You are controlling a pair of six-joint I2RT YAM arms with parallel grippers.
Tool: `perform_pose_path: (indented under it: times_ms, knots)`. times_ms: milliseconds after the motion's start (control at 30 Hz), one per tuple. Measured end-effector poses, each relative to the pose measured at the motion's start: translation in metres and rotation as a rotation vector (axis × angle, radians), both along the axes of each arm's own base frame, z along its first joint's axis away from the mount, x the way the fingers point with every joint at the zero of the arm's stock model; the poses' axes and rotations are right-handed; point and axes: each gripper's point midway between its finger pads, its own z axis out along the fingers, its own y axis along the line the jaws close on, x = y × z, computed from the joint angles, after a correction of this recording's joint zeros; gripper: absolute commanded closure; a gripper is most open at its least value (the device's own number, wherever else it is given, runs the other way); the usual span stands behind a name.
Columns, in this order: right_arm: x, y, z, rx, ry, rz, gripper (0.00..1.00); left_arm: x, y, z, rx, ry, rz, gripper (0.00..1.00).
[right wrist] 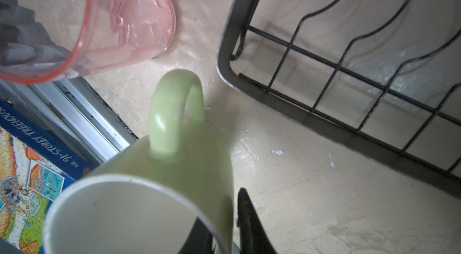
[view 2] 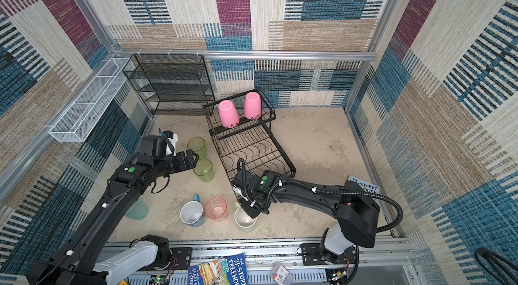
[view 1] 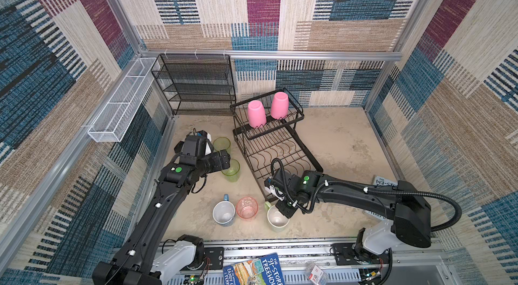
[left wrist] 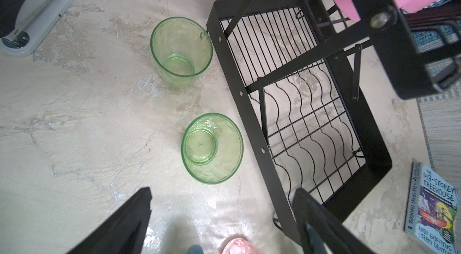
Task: Load cups into a dish rack
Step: Pick up the cup from the bottom-center of the table.
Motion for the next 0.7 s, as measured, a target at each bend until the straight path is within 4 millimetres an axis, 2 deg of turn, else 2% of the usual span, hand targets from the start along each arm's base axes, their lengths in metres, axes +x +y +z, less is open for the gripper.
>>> perform_pose_path:
  times_ms: [267, 567, 700]
  knots:
    - [0.007, 0.0, 0.006, -0.007, -0.036, -0.019, 0.95, 0.0, 0.0, 0.0, -0.002, -0.008, 0.0, 0.08]
    - [0.021, 0.003, 0.036, 0.05, -0.127, -0.045, 1.0, 0.003, 0.0, 0.002, -0.008, -0.029, 0.003, 0.08]
    - [0.029, 0.003, 0.059, 0.081, -0.19, -0.054, 1.0, 0.003, 0.0, 0.002, -0.011, -0.027, 0.005, 0.09]
